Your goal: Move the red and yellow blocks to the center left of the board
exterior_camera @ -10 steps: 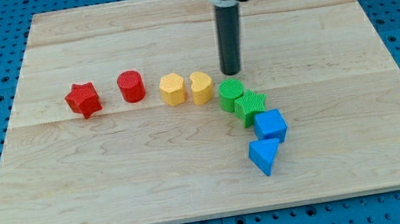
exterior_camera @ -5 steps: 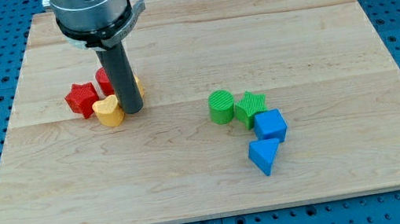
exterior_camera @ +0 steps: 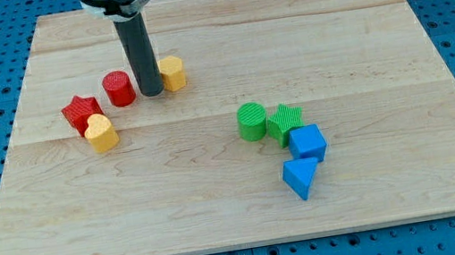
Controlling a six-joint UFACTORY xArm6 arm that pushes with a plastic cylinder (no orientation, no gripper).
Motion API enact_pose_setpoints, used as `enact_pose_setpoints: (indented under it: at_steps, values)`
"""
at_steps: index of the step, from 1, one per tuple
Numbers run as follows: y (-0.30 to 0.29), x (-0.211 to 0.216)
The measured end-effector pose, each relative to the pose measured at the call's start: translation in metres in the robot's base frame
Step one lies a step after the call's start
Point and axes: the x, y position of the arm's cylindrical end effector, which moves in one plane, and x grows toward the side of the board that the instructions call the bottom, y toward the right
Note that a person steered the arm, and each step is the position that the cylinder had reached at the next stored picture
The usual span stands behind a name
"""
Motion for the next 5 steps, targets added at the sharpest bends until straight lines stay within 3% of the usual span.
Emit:
enact_pose_setpoints:
  at_steps: [1, 2, 4, 5]
  values:
    - [-0.077, -0.01]
    - [-0.095, -0.013]
    - [-0.011, -0.02]
    - [-0.036, -0.021]
